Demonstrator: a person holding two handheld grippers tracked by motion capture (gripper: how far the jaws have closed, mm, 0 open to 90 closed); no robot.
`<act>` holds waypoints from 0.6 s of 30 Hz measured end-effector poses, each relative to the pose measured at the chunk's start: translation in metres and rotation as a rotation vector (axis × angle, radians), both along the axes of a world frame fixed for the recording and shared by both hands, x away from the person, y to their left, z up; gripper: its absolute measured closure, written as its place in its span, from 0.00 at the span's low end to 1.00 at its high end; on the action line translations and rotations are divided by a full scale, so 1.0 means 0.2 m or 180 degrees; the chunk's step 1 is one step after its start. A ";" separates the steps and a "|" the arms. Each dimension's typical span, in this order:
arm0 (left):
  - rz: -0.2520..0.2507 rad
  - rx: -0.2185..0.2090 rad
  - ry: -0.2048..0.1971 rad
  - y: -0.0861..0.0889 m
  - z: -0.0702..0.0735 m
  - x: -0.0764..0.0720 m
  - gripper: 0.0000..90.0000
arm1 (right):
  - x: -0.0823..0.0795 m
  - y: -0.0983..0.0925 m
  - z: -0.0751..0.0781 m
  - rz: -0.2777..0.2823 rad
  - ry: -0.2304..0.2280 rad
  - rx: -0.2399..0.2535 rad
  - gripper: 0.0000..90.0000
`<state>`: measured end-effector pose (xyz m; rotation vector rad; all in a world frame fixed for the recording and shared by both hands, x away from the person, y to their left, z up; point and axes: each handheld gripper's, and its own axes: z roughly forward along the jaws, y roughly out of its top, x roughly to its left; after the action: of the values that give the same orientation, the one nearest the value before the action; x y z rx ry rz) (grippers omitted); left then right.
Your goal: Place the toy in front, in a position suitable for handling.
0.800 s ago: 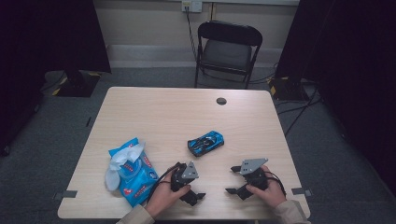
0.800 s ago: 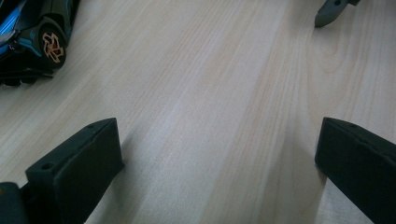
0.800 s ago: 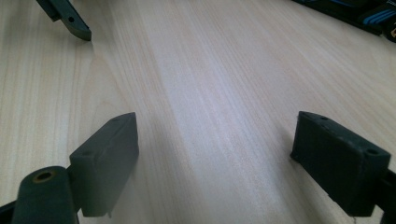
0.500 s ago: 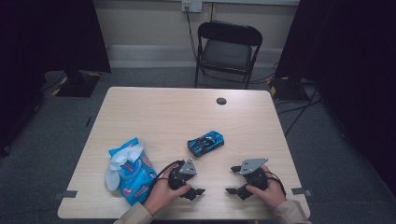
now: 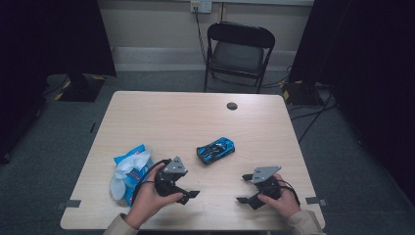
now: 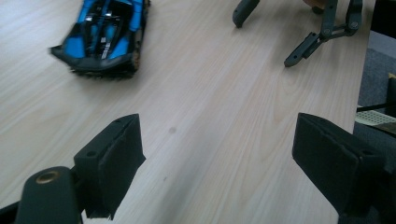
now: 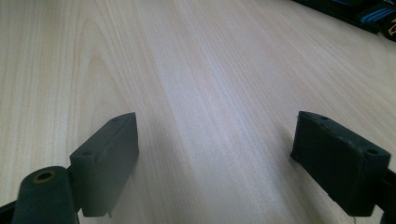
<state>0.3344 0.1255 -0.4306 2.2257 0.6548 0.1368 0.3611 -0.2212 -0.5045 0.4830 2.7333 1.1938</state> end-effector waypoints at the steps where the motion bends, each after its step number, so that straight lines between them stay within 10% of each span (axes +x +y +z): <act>1: 0.0022 0.0045 -0.0018 0.02 0.01 -0.01 0.18 | 0.00 0.00 0.00 -0.0003 0.0000 0.0000 0.15; 18: 0.0165 0.0250 0.0023 0.26 0.03 -0.18 0.21 | -0.01 0.00 0.00 -0.0045 0.0005 0.0002 0.15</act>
<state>0.2981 0.1782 -0.4238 2.2860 0.7225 0.1835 0.3601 -0.2207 -0.5045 0.5027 2.7262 1.1913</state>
